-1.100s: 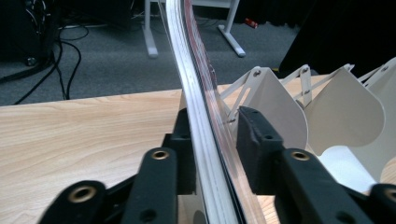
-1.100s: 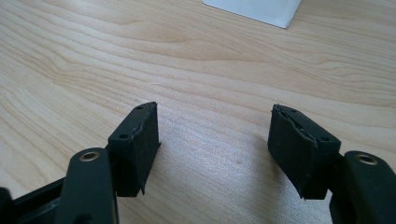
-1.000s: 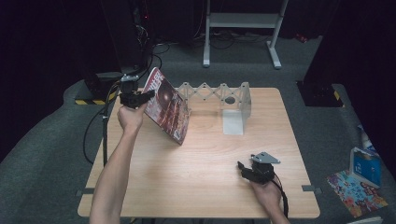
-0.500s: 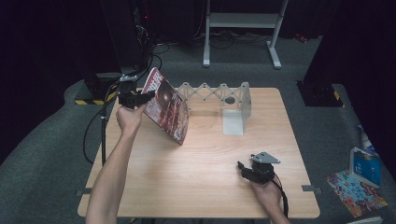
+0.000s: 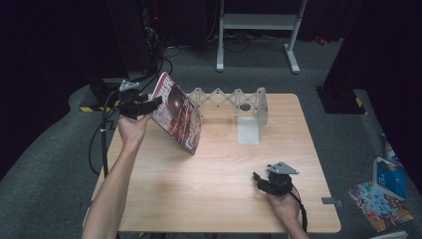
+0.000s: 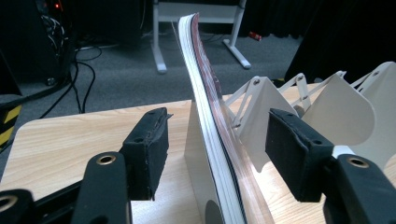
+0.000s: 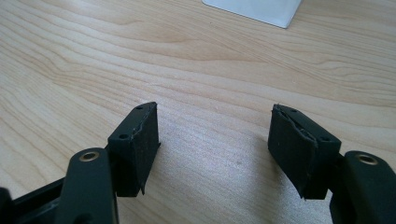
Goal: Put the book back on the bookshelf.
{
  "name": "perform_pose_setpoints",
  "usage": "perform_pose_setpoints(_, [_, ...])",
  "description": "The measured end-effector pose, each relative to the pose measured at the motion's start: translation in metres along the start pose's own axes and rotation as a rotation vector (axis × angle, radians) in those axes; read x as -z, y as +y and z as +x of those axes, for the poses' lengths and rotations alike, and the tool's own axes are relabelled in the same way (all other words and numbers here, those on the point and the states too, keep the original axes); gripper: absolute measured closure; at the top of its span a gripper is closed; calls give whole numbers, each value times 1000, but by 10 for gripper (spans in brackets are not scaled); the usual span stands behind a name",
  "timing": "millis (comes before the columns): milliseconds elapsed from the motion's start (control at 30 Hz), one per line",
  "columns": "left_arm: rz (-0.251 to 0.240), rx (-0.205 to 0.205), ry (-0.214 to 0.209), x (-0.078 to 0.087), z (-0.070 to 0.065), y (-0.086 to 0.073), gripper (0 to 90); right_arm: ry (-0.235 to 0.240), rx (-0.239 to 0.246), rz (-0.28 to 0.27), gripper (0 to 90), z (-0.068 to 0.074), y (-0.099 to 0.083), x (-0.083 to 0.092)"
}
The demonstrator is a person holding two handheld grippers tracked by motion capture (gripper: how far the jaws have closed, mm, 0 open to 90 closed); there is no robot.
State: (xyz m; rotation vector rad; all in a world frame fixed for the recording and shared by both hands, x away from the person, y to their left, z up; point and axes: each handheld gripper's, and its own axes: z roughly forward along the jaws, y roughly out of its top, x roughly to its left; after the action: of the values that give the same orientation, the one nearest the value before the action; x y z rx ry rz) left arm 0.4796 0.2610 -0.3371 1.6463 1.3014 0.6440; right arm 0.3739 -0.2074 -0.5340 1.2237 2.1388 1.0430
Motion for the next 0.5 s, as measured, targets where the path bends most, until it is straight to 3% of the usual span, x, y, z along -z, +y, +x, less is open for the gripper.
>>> perform_pose_setpoints(300, [-56,-3,-48,22,-1,-5,366,1,2,0,335,0,0,0])
perform_pose_setpoints(500, [-71,-6,-51,33,-2,-10,362,1,2,0,335,0,0,0])
